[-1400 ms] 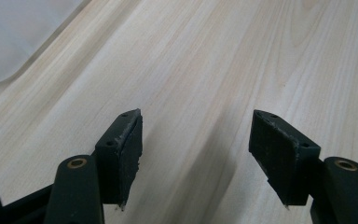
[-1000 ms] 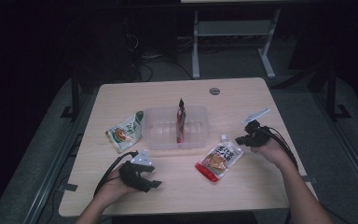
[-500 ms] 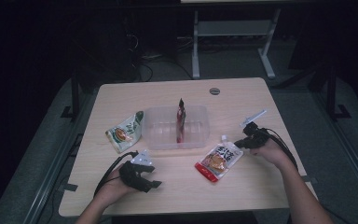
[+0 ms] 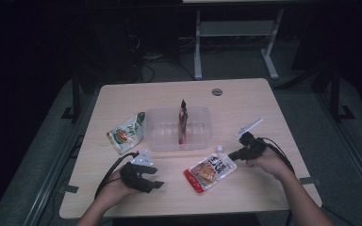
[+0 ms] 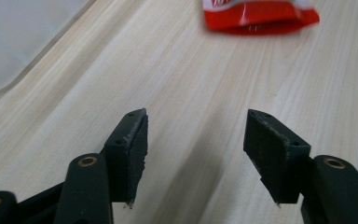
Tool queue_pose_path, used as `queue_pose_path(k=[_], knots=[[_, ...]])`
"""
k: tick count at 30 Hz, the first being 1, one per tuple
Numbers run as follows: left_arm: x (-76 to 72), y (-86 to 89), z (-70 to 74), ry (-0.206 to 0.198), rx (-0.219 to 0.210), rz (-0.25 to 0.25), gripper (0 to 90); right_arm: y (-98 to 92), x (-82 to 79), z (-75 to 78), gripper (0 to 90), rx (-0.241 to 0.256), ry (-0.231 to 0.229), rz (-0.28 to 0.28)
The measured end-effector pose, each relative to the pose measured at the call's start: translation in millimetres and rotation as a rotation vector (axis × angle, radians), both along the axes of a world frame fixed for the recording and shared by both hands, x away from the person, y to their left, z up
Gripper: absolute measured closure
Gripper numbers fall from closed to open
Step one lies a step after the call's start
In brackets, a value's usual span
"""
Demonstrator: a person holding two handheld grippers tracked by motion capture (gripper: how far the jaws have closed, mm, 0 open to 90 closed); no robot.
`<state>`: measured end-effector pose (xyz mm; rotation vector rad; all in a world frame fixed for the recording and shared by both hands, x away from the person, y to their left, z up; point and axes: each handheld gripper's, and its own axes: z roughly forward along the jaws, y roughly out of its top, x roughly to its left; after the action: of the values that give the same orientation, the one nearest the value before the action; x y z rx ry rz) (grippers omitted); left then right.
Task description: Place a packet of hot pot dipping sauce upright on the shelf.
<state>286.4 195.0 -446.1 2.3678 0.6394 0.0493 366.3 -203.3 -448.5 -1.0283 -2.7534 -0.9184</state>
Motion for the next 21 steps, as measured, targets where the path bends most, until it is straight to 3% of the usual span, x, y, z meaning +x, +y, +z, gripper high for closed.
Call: queue_pose_path(k=[6,11,14,21], knots=[[-1.6,-2.9,5.8,-0.007,-0.02,-0.002,52.1,14.2,-12.8,-0.6,90.0,0.007,0.012,0.056],[-3.4,-5.2,9.3,-0.022,0.0,-0.03,63.5,30.7,-21.4,-2.3,90.0,0.024,0.012,0.122],[-5.1,-6.5,10.8,-0.011,-0.003,-0.037,68.5,41.9,-26.9,-2.4,90.0,0.03,0.015,0.158],[-7.8,-16.0,11.9,-0.005,-0.015,-0.076,83.0,67.1,-37.4,-5.0,90.0,0.005,0.0,0.243]])
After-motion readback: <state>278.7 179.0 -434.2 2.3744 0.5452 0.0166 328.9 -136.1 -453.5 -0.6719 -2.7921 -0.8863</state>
